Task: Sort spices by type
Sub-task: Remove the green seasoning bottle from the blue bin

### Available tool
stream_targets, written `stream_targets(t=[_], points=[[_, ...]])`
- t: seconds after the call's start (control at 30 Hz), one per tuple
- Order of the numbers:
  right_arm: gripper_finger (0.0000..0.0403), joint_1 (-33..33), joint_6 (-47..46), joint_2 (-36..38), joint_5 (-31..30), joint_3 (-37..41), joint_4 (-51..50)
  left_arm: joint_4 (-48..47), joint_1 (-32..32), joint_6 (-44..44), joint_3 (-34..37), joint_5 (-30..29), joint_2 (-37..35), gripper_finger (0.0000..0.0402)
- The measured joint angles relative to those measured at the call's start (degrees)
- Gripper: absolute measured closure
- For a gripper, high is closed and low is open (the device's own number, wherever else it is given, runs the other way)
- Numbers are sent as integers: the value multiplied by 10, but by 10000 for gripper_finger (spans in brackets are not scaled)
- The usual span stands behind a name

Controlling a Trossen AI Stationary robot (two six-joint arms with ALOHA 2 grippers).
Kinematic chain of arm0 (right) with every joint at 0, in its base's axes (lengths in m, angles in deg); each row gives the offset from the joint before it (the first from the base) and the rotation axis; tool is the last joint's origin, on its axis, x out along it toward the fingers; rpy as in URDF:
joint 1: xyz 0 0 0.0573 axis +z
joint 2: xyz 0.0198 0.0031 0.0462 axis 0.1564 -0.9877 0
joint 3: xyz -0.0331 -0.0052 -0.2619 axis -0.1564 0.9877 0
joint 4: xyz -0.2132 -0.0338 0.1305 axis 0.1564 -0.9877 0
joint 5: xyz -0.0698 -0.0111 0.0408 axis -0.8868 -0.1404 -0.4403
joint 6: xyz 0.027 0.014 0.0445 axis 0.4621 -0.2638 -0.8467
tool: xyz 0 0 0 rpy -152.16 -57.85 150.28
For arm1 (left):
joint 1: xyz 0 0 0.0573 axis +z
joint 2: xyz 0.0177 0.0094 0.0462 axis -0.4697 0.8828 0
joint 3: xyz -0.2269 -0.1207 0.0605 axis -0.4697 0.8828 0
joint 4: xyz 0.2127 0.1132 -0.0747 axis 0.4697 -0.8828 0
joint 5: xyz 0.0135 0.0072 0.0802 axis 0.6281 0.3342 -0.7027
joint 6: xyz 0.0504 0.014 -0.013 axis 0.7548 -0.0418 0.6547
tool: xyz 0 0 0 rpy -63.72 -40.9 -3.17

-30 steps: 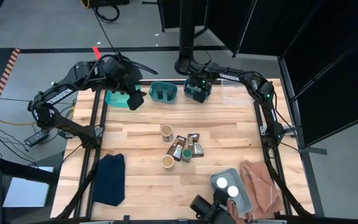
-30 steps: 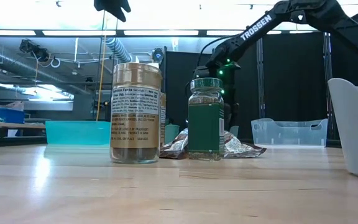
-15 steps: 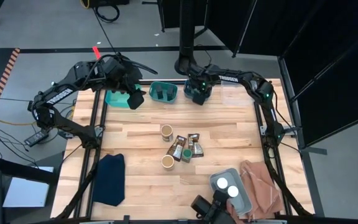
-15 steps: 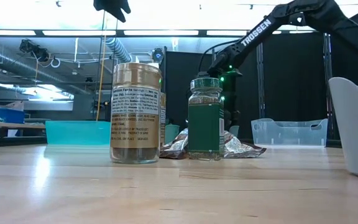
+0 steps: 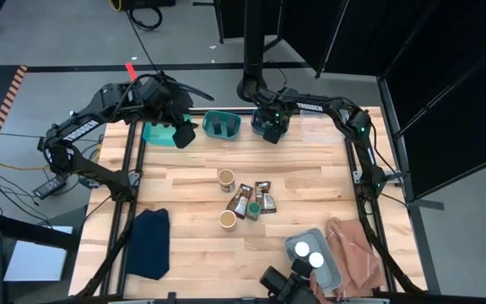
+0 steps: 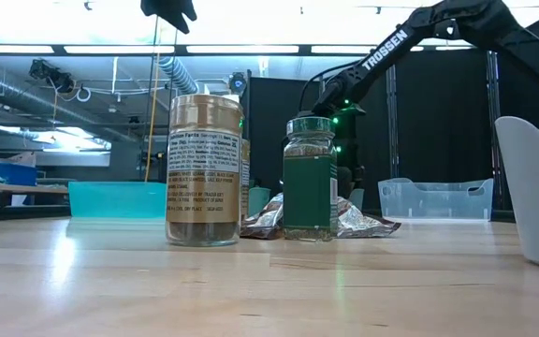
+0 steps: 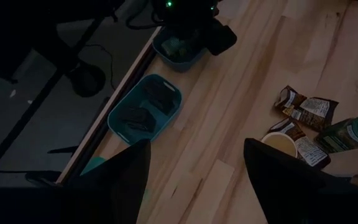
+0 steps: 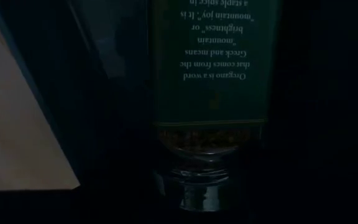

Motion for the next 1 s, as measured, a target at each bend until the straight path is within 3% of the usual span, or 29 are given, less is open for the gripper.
stream_targets(t=[0.27,0.73,1.0], points=[[189,0,0,0,0,-13,-19,0,0,1,0,0,0,138],[189,3,5,0,-1,-122,-116,0,0,2,0,-3,0,138],[189,29,58,0,-70,-197,-228,1,0,2,0,-3,0,138]])
